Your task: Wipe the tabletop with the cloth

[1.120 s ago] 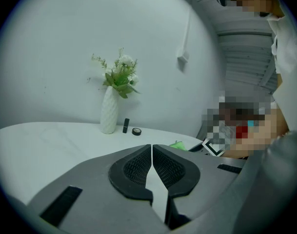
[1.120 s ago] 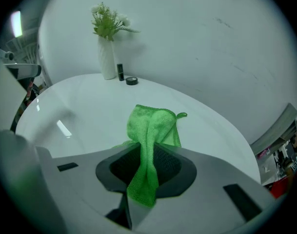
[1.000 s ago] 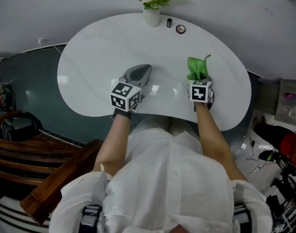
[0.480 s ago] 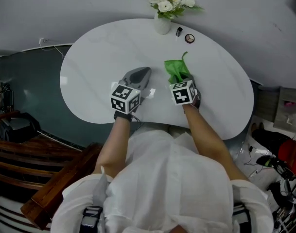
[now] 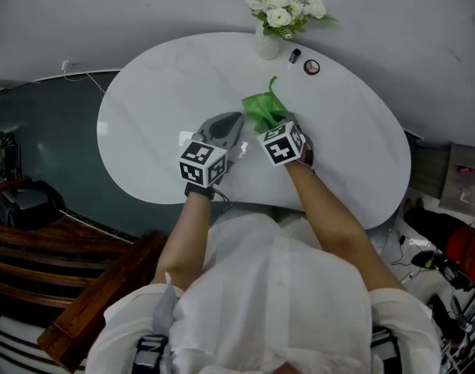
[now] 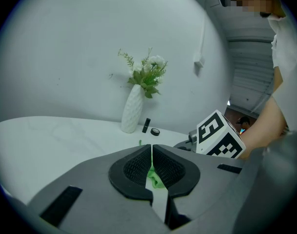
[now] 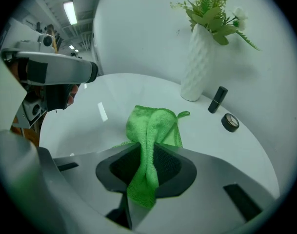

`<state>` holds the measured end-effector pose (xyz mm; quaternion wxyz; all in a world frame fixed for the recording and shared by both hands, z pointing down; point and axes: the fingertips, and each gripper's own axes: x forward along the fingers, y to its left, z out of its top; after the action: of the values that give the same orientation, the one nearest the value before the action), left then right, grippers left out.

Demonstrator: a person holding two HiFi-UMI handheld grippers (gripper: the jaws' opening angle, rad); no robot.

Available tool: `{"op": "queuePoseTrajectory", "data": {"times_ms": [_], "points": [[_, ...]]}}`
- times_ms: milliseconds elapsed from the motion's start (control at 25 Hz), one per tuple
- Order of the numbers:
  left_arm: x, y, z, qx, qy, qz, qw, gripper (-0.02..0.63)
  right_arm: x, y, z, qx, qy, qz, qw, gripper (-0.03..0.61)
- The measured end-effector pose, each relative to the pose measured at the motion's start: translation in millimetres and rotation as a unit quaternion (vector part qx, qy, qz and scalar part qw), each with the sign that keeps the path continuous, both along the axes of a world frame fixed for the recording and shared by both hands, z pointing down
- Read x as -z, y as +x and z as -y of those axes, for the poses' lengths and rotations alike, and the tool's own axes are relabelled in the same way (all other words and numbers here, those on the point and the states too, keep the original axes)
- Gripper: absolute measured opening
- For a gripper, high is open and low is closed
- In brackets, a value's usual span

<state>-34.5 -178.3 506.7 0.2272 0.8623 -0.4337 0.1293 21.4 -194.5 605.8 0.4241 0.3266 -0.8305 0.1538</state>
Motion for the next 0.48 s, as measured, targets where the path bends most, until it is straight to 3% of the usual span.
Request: {"op": "queuePoseTrajectory", "data": {"times_ms": [160, 480], "points": [[-1.4, 4.3, 2.8, 0.003, -0.003, 0.002, 1.0, 0.021, 2.3, 0.7, 23.5, 0.0, 0.006, 0.005, 1.0, 0.069], [-5.0, 19.8, 1.4, 0.013, -0.014, 0.013, 0.9997, 0.021, 4.9, 35.9, 74.6, -0.058, 0.005, 0.028, 0.998, 0.069]]}}
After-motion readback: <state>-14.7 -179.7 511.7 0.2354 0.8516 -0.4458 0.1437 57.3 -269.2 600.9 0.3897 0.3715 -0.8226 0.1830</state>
